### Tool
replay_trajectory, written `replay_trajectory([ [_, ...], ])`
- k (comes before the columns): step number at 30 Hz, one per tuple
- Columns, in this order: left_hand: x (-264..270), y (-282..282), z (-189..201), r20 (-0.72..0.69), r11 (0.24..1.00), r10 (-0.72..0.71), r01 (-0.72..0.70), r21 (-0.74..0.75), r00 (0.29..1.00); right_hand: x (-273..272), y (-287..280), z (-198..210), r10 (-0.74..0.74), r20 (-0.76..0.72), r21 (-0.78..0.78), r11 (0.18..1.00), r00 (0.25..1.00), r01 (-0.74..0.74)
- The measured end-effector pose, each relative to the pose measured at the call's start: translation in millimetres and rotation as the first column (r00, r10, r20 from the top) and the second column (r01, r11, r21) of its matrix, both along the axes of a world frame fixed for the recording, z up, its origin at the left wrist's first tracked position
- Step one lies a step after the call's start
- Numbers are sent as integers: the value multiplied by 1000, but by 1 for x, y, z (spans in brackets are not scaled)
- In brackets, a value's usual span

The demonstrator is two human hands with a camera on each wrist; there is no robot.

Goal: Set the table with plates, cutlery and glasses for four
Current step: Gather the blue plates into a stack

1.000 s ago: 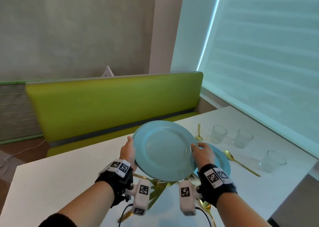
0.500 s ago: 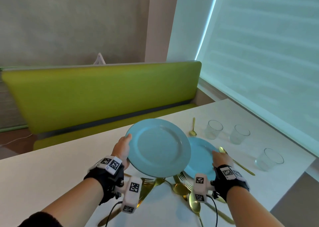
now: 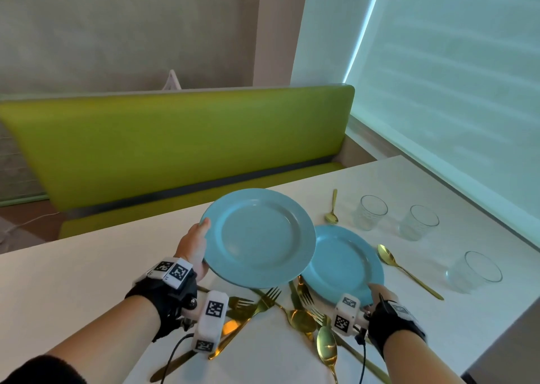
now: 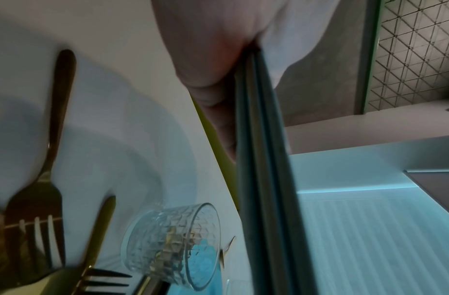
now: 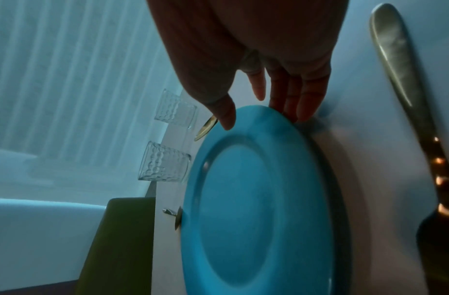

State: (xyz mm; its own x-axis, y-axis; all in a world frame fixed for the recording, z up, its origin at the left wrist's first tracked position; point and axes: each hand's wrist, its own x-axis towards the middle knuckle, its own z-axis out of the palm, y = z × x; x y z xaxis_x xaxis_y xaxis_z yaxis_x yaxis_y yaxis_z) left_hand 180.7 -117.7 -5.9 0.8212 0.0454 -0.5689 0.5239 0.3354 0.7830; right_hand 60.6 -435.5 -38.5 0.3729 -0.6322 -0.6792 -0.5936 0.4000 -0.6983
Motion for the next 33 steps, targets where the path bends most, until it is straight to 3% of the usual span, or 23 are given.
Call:
replay_trajectory([
  [7,-15,-5,8,-9,998,-60,60,9,998,-4,19,21,-131,147,126,986,980,113],
  [10,-25,-3,15,4,997,-81,81,-2,997,-11,23,33,-137,182,78,989,974,125],
  [15,-43,4,30,24,995,-96,97,-19,995,-27,14,58,-33,181,-181,981,983,66],
  [18,-53,10,36,29,993,-108,109,-36,994,-39,12,83,-23,38,-497,867,999,39],
  [22,-65,17,43,46,991,-120,123,-50,992,-45,18,112,-43,128,-616,779,991,113],
  [27,-75,28,52,63,988,-138,142,-59,988,-38,58,129,16,218,-603,788,976,122],
  [33,-84,55,60,99,987,-155,158,-26,983,-36,129,128,70,346,-402,912,935,80],
])
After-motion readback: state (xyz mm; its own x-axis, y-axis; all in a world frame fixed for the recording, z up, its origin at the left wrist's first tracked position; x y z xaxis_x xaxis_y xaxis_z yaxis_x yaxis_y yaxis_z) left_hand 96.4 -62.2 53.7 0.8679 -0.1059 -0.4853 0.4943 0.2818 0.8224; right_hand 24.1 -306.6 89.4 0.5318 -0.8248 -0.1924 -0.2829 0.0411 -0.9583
